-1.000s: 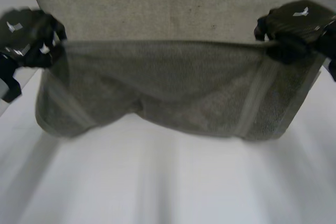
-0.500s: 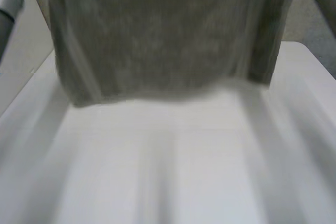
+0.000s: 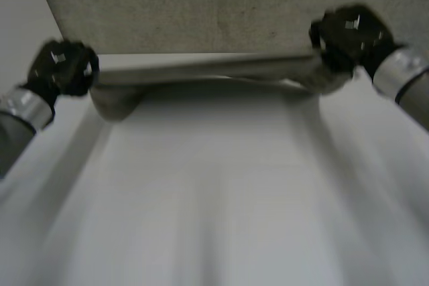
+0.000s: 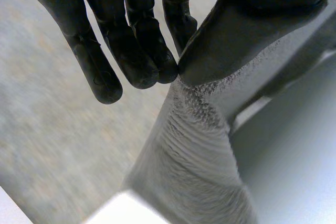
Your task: Fold the towel.
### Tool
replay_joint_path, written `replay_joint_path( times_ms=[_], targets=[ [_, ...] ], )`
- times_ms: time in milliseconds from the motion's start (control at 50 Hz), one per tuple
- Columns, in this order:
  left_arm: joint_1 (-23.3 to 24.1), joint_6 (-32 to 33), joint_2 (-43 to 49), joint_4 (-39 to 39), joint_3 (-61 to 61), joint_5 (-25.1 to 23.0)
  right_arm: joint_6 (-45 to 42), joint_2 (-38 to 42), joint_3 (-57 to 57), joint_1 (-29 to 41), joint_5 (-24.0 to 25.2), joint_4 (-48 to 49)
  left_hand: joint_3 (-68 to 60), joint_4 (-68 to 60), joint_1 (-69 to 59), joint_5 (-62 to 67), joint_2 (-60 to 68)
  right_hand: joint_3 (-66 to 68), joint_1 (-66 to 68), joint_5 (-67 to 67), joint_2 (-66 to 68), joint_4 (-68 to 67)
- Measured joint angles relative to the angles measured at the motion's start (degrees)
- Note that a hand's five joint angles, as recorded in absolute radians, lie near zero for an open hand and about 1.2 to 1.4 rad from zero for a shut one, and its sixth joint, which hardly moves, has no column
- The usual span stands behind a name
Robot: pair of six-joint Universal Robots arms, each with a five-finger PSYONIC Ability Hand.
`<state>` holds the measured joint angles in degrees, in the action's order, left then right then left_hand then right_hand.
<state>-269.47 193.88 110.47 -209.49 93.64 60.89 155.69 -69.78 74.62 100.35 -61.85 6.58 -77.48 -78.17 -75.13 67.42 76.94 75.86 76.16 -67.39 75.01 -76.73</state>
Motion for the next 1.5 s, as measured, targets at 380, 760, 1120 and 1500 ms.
replay_joint_path(
  times_ms=[380, 760, 1120, 1500],
  targets=[
    [-5.3, 14.1, -3.7, -7.9, 18.3, -3.1, -2.7, -7.9, 23.8, -5.4, 2.3, 4.6, 0.0, 0.0, 0.0, 0.2, 0.0, 0.0, 0.0, 0.0, 0.0, 0.0],
    [-7.2, 6.5, -29.1, -0.8, 21.1, -5.8, -4.4, -27.6, 23.9, -9.9, 7.0, -15.9, 0.0, 0.0, -0.4, 0.2, 0.2, 0.0, 0.0, -0.3, 0.0, 0.0],
    [-10.2, -6.7, -23.5, 2.3, 16.1, -14.1, -10.3, -17.4, 14.0, -12.4, 8.7, -20.7, 0.0, 0.0, -0.4, 0.2, 0.2, 0.0, 0.0, -0.3, 0.0, 0.0],
    [-2.4, -5.7, 12.4, 12.4, -13.7, -7.6, -15.6, 9.8, -4.9, -5.0, 1.5, -22.7, -0.2, 0.0, -0.4, 0.2, 0.2, 0.0, 0.0, -0.5, 0.0, 0.0]
  ],
)
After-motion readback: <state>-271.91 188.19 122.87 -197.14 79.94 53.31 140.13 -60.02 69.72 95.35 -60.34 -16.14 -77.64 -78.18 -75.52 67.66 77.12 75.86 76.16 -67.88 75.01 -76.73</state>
